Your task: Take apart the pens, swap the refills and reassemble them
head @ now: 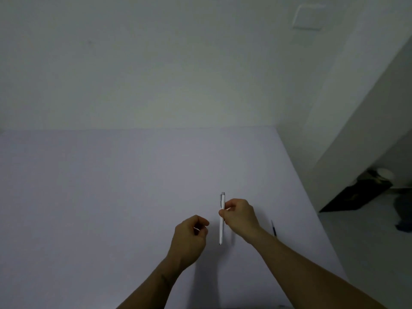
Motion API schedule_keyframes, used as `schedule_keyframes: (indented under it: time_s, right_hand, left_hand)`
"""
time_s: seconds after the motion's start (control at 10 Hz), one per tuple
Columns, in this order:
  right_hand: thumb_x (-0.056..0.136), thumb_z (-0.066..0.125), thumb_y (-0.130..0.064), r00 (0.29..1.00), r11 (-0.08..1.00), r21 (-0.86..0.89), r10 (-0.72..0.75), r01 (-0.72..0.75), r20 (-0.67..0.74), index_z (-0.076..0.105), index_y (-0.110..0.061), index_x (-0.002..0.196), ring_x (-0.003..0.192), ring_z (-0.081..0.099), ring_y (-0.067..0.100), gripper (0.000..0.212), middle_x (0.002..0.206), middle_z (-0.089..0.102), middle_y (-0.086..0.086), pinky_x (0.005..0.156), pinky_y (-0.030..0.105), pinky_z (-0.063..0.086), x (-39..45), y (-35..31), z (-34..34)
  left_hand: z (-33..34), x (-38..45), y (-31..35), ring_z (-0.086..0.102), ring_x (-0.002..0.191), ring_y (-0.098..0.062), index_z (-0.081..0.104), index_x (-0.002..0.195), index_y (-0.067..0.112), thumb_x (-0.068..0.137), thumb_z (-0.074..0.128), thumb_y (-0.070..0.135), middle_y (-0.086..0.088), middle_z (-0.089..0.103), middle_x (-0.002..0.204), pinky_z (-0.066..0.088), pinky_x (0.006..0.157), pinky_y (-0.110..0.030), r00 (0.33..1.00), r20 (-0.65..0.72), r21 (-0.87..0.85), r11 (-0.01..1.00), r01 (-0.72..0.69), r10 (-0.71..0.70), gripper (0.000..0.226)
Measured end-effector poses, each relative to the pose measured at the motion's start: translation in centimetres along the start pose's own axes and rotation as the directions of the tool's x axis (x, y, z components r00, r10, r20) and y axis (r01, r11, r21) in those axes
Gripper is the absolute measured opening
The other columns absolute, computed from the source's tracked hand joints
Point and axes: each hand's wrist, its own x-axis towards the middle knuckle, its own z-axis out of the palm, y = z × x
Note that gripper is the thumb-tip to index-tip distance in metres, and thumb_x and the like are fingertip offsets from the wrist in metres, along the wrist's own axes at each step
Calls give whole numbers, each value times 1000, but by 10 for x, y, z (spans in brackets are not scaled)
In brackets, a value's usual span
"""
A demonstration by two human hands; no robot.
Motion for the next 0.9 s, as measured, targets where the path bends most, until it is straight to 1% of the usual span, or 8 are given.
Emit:
schedule_keyframes:
  time_s: [0.1, 0.3, 0.4, 0.5, 0.6, 0.7, 0.8, 0.9]
  right_hand:
    - [80, 72, -22, 1000, 994, -110, 9, -6, 24, 67, -18, 82, 64, 64, 10, 7, 74, 67, -3, 55, 21, 48, -1, 10, 7]
    - [77, 69, -17, 993, 943, -332, 73, -40, 88, 61, -12, 85, 73, 66, 22, 12, 86, 66, 6, 58, 29, 53, 3, 19, 39]
    - [75, 68, -17, 993, 905, -425, 65, -17, 99, 56, -13, 85, 67, 58, 21, 17, 87, 63, 6, 46, 23, 38, 4, 26, 48]
    - [73, 67, -16, 995, 882, -471, 65, -19, 81, 50, -14, 81, 69, 59, 25, 19, 90, 64, 8, 51, 25, 40, 4, 29, 52]
    - [72, 65, -16, 995, 875, -484, 58, -11, 83, 46, -15, 75, 71, 59, 27, 20, 87, 61, 8, 51, 25, 39, 6, 32, 52]
    - [72, 64, -21, 994, 871, -491, 59, -7, 90, 50, -14, 80, 81, 64, 31, 17, 93, 64, 9, 58, 27, 41, 4, 33, 49]
    - [75, 65, -25, 994, 882, -472, 58, -7, 93, 59, -12, 91, 83, 63, 29, 22, 100, 64, 9, 64, 28, 45, 3, 35, 40]
    - [79, 63, -25, 994, 906, -423, 36, 12, 104, 62, -14, 111, 86, 60, 24, 34, 111, 62, 8, 71, 29, 50, -7, 40, 28]
  left_hand:
    - [4, 3, -8, 62, 81, -9, 66, 99, 21, 91, 55, 8, 2, 67, 97, 52, 75, -20, 1000, 5, 98, 995, 11, -11, 19]
    - [0, 2, -32, 63, 99, -16, 66, 112, 18, 92, 50, 11, -2, 68, 115, 50, 88, -26, 996, 47, 342, 938, 51, -72, 27]
    - [-2, 2, -38, 63, 103, -19, 65, 115, 17, 92, 49, 12, -4, 67, 118, 50, 91, -29, 996, 40, 376, 925, 55, -76, 29]
    - [-4, -1, -44, 63, 103, -21, 65, 114, 16, 91, 49, 14, -5, 68, 117, 51, 91, -31, 996, 40, 387, 920, 53, -75, 28]
    - [-5, -6, -52, 63, 102, -22, 66, 113, 16, 91, 48, 14, -5, 68, 115, 52, 88, -31, 997, 35, 386, 921, 55, -74, 29]
    - [-8, -12, -60, 63, 102, -22, 66, 113, 17, 90, 48, 14, -4, 68, 116, 51, 87, -31, 995, 45, 402, 913, 66, -92, 29]
    - [-12, -17, -63, 62, 104, -23, 65, 115, 17, 90, 47, 15, -5, 67, 117, 51, 88, -33, 997, 38, 409, 911, 46, -67, 30]
    - [-21, -20, -62, 60, 109, -23, 60, 123, 17, 91, 47, 15, -4, 64, 123, 50, 92, -34, 996, 62, 471, 882, 26, -63, 35]
